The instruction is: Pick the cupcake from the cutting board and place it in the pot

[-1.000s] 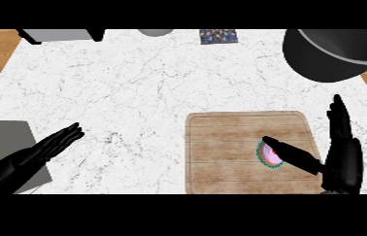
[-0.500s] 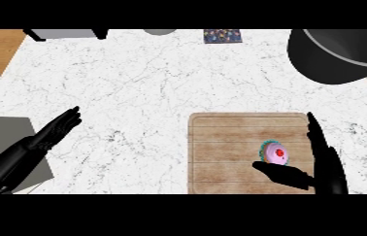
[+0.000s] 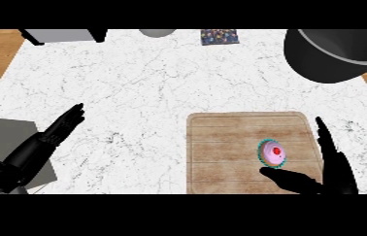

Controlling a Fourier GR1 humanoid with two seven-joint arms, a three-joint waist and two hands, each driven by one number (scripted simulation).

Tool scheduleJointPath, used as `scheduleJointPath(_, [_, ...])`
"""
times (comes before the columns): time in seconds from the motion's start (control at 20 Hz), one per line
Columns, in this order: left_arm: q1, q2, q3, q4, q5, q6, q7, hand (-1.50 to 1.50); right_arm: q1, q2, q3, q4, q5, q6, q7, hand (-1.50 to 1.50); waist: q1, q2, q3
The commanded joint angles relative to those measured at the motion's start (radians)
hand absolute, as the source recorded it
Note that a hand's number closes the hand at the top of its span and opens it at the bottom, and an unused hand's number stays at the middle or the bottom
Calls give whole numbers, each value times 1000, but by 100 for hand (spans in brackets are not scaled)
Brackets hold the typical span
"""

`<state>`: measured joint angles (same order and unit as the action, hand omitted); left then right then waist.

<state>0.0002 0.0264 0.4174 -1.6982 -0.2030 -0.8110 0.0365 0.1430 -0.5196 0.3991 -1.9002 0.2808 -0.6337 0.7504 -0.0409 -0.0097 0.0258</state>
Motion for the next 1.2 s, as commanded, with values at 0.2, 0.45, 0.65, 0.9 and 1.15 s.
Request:
scheduleJointPath(0.2, [12, -24, -79, 171, 14, 238, 111, 0, 68, 73, 42, -92, -13, -47, -69, -150, -2, 12, -25])
scheduleJointPath(0.45, [22, -24, -137, 169, 19, 304, 111, 0, 77, 132, 29, -111, -95, -70, -180, -150, 1, 13, -24])
scheduleJointPath(0.65, [-11, -24, -167, 221, 15, 349, 106, 0, 118, 164, -41, -91, -220, -66, -299, -150, 12, 12, -24])
scheduleJointPath(0.9, [-42, -26, -224, 245, 48, 426, 130, 0, 131, 278, -83, 110, -356, 3, -534, -150, 36, 10, -25])
scheduleJointPath(1.15, [-30, -26, -311, 211, 60, 494, 167, 0, 114, 360, -141, 334, -420, 93, -753, -150, 40, 10, -25])
